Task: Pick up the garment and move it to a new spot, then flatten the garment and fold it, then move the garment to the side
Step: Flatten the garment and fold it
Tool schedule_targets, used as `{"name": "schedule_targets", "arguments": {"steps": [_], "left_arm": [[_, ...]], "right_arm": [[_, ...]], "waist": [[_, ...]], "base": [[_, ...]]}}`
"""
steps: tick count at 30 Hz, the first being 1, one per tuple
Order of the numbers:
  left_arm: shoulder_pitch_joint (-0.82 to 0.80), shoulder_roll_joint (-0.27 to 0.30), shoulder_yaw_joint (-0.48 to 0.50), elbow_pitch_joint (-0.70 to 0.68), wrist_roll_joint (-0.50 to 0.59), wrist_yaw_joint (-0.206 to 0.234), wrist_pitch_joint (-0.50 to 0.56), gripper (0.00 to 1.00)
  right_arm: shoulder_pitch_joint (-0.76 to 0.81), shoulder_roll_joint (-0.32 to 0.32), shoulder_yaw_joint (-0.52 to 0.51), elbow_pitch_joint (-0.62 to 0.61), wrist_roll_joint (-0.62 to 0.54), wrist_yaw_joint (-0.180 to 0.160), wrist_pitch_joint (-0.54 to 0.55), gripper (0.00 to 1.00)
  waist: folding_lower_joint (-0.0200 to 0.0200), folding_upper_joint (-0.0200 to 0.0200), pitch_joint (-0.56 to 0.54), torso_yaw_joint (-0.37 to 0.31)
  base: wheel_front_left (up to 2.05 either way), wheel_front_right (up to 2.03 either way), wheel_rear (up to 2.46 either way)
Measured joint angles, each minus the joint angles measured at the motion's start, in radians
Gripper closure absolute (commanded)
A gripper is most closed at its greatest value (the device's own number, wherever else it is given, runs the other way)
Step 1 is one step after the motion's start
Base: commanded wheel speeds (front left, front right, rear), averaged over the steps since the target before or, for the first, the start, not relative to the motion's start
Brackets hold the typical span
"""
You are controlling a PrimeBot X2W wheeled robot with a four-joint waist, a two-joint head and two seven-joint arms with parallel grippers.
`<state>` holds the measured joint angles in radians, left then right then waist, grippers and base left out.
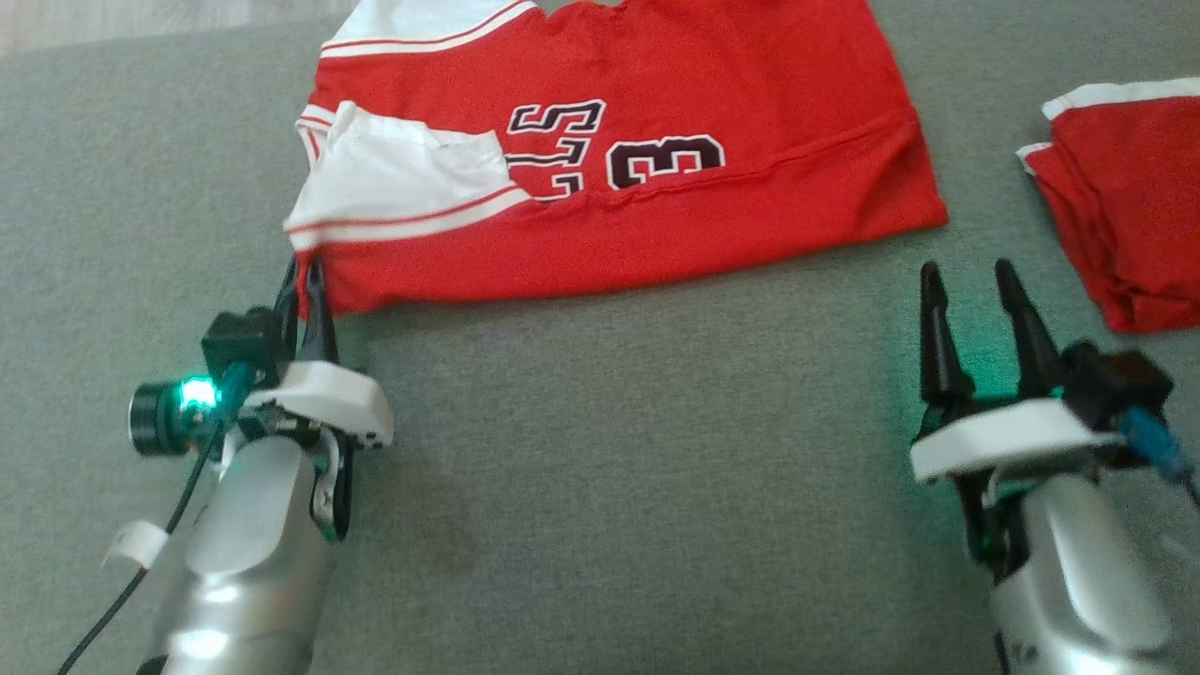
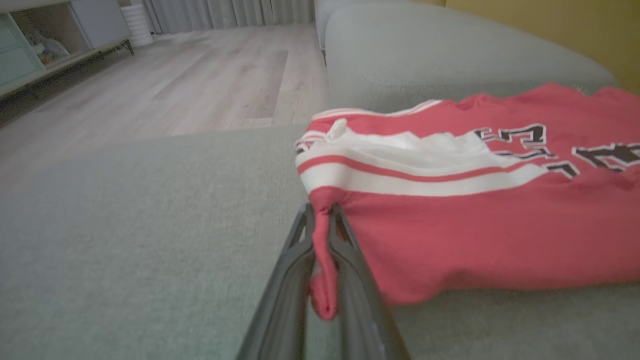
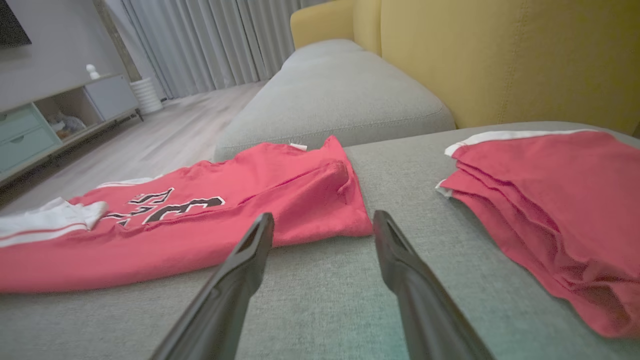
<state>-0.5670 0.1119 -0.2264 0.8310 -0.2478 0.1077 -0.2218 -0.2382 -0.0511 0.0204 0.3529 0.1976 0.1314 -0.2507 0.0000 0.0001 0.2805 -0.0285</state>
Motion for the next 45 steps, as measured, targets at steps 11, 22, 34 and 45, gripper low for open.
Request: {"name": "schedule_targets", "arguments": {"steps": [11,22,34,45], "left_arm": [[0.000,-0.015,-0.038,-0.223,0.038,-0.037,-0.028,1.00],[0.019,-0.028,-0.065,-0.258,0.055,-0.046,-0.030,1.00],[0.045,-0.017,-0.065,-0.175,0.055,-0.046,-0.030,1.00],[0.161,0.019,-0.120,-0.148,0.050,-0.103,0.081,1.00]], "right_arm": [[-0.294,0.000,-0.131,0.273,-0.134,0.000,0.212,0.00],[-0.429,-0.001,-0.311,0.488,-0.426,0.000,0.301,0.00],[-0.442,0.001,-0.310,0.613,-0.418,0.000,0.224,1.00],[-0.256,0.007,-0.362,0.487,-0.417,0.000,0.284,1.00]], "waist": [[0.0001,0.0000,0.030,0.060],[0.0000,0.0000,0.044,0.095],[0.0000,0.0000,-0.017,0.062],[-0.0001,0.0000,-0.142,0.034]], "base": [[0.00,0.00,0.00],[0.00,0.00,0.00],[0.00,0.00,0.00],[0.00,0.00,0.00]]}}
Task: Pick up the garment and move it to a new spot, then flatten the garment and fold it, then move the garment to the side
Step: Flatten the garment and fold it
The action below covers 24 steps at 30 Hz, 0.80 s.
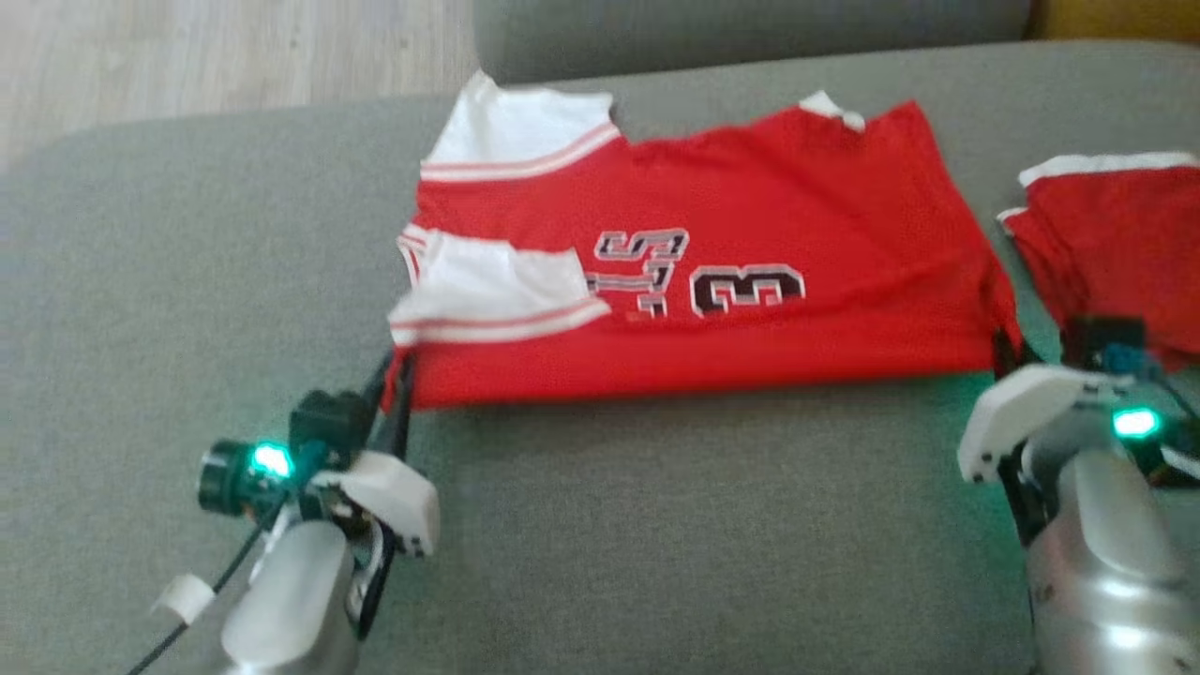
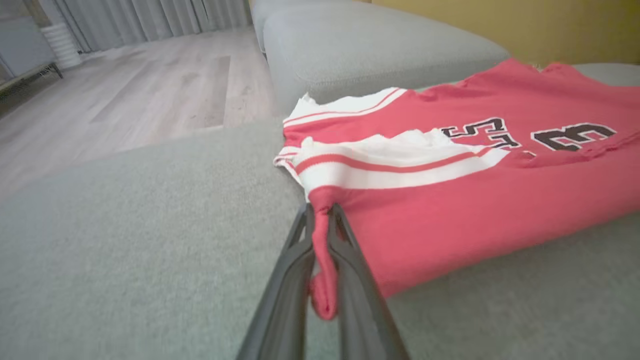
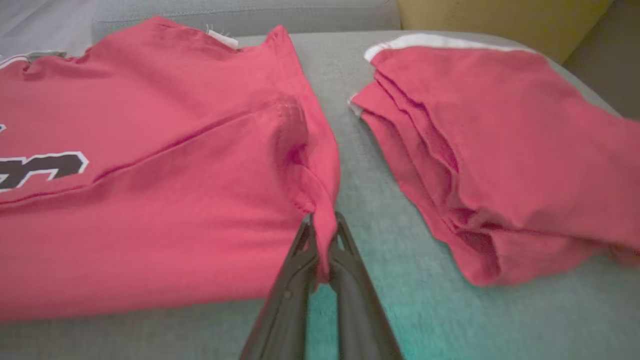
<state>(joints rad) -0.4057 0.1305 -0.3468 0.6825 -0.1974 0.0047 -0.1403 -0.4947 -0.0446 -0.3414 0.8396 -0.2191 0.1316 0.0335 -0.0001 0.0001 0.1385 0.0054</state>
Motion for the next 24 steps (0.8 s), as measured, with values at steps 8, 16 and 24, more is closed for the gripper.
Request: {"name": "schedule_targets", "arguments": {"steps": [8,16,24], "left_arm": [[0.110,0.022,-0.038,-0.077,-0.014,-0.031,0.111,1.00],[0.169,0.035,-0.041,-0.170,-0.039,-0.012,0.170,0.00],[0.166,0.011,0.005,-0.235,-0.050,0.069,0.017,0.00]], "right_arm": [[0.170,0.000,0.050,-0.154,0.127,0.000,0.075,1.00],[0.280,0.000,0.111,-0.308,0.316,0.000,0.060,0.00],[0.281,0.000,0.195,-0.370,0.393,0.000,-0.215,0.00]], "waist": [[-0.0001,0.0000,-0.056,-0.003],[0.0000,0.0000,-0.054,-0.012],[0.0002,0.0000,-0.035,-0.022]], "base": [[0.00,0.00,0.00],[0.00,0.00,0.00],[0.00,0.00,0.00]]}}
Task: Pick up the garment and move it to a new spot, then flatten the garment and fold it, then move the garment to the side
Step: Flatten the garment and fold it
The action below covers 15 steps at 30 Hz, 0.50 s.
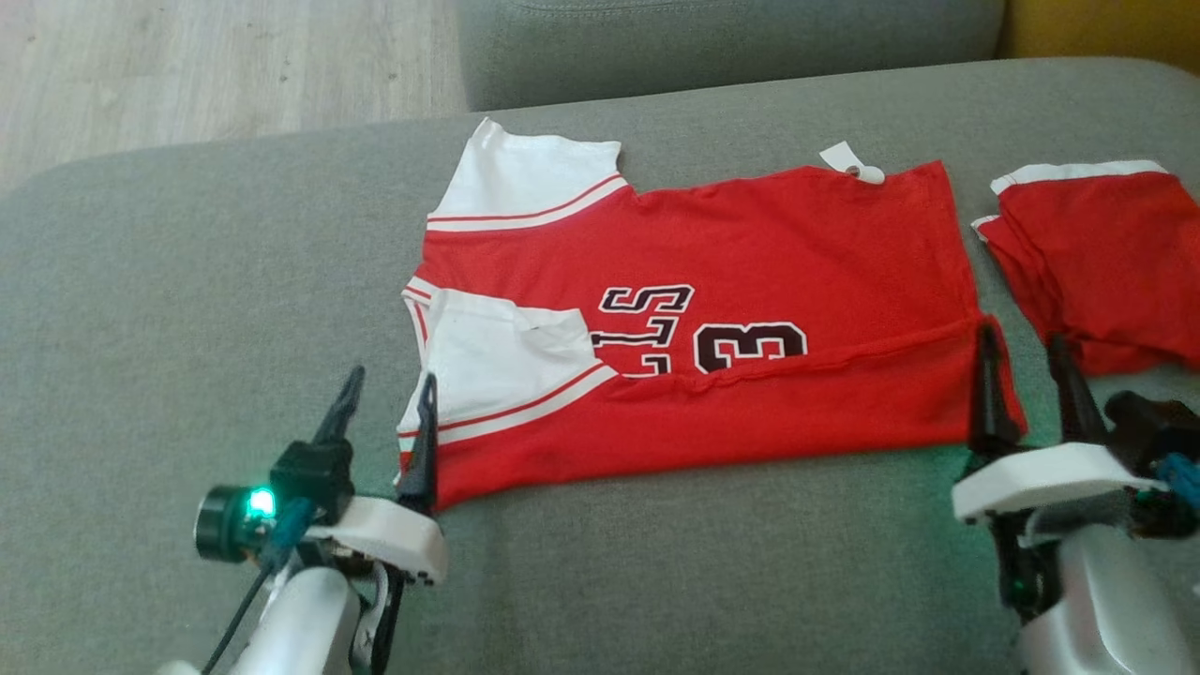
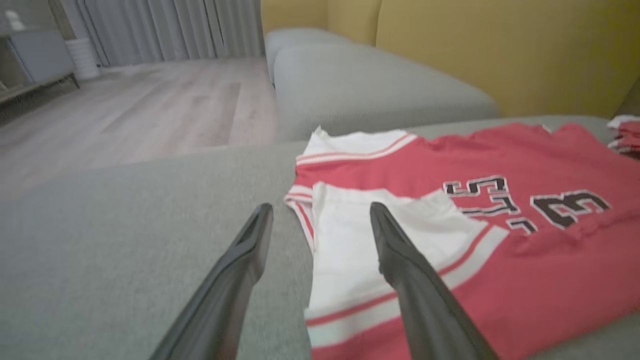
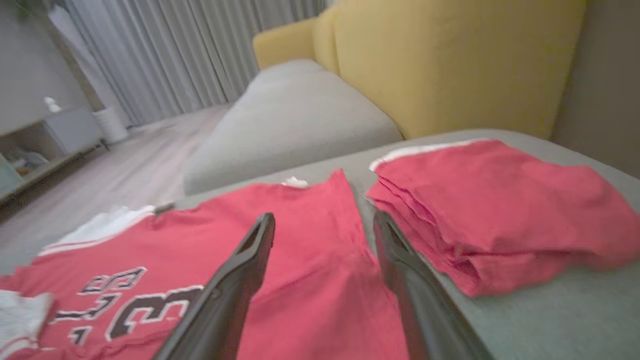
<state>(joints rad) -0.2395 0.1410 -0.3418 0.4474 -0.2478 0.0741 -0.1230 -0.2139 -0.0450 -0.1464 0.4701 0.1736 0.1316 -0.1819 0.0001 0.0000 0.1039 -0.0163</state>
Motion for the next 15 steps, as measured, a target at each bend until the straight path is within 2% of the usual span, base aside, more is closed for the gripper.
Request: {"name": "schedule_targets", "arguments": {"steps": [5,10,15], "left_arm": [[-0.010,-0.017,0.023,-0.040,-0.008,0.001,-0.110,0.00],[-0.036,-0.029,0.029,-0.099,-0.007,-0.023,-0.127,0.00],[-0.126,-0.017,0.044,-0.115,0.017,-0.059,-0.129,0.00]], "right_arm": [[0.001,0.000,0.098,-0.078,0.036,0.000,-0.064,0.00],[0.011,0.000,0.129,-0.171,0.063,0.000,-0.068,0.00],[0.019,0.000,0.146,-0.220,0.064,0.000,-0.069,0.00]], "waist": [[0.0000,0.0000,0.011,-0.013],[0.0000,0.0000,0.039,-0.030],[0.0000,0.0000,0.086,-0.051]], "base": [[0.00,0.00,0.00],[0.00,0.00,0.00],[0.00,0.00,0.00]]}}
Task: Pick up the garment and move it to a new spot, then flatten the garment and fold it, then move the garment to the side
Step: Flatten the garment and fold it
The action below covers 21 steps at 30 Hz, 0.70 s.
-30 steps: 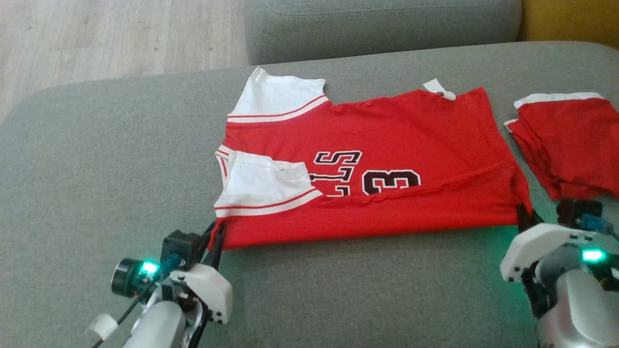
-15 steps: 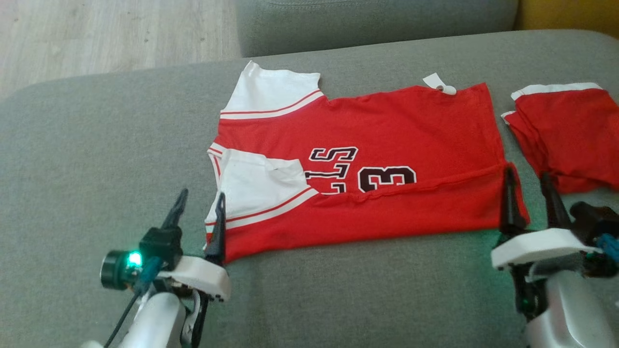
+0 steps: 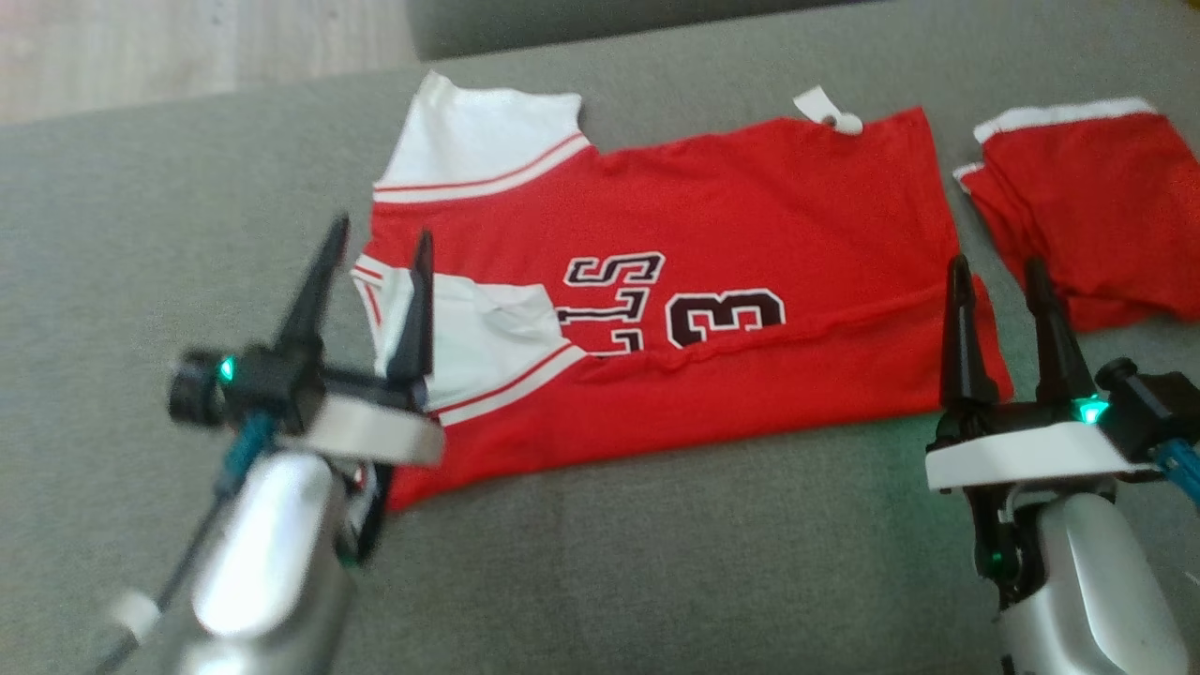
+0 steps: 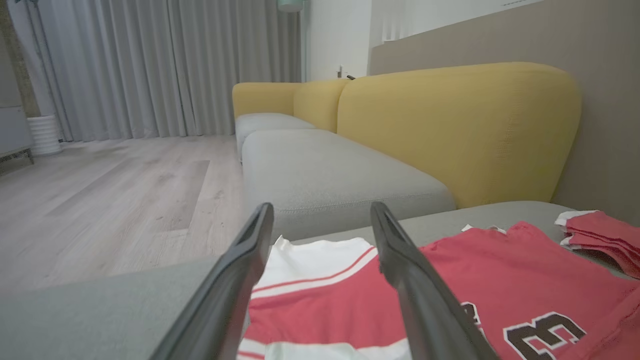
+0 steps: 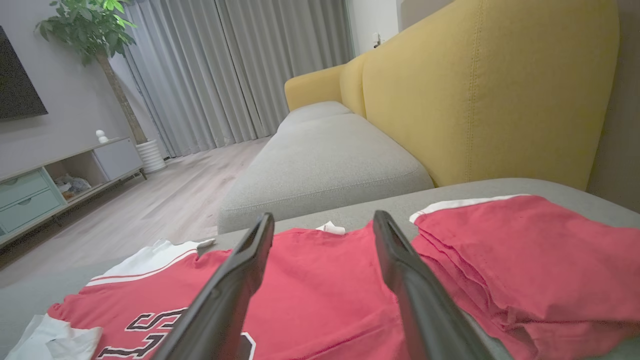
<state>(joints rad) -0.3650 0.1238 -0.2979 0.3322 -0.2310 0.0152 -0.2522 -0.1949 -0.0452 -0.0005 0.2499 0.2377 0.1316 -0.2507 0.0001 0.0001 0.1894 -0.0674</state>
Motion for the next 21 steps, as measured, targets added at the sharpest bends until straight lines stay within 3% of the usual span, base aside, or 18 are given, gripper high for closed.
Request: {"name": "schedule_targets", "arguments": {"steps": [4,11,15,21], "left_arm": [[-0.153,0.063,-0.007,0.049,0.041,-0.052,0.033,0.00],[-0.473,0.191,-0.064,0.227,0.060,-0.139,0.273,0.00],[-0.564,0.253,-0.129,0.332,0.000,-0.144,0.399,0.00],[-0.653,0.330,-0.227,0.425,-0.122,-0.148,0.486,0.00]], "right_arm": [[-0.012,0.000,0.005,-0.017,0.004,0.000,0.000,0.00],[-0.083,0.000,0.041,-0.049,0.044,0.000,0.000,0.00],[-0.105,0.000,0.070,-0.068,0.065,0.000,0.000,0.00],[-0.128,0.000,0.094,-0.086,0.080,0.000,0.000,0.00]], "waist": [[0.0000,0.0000,0.051,-0.024],[0.0003,0.0000,0.155,-0.083],[0.0002,0.0000,0.207,-0.130],[0.0002,-0.0001,0.275,-0.197]], "base": [[0.00,0.00,0.00],[0.00,0.00,0.00],[0.00,0.00,0.00],[0.00,0.00,0.00]]}}
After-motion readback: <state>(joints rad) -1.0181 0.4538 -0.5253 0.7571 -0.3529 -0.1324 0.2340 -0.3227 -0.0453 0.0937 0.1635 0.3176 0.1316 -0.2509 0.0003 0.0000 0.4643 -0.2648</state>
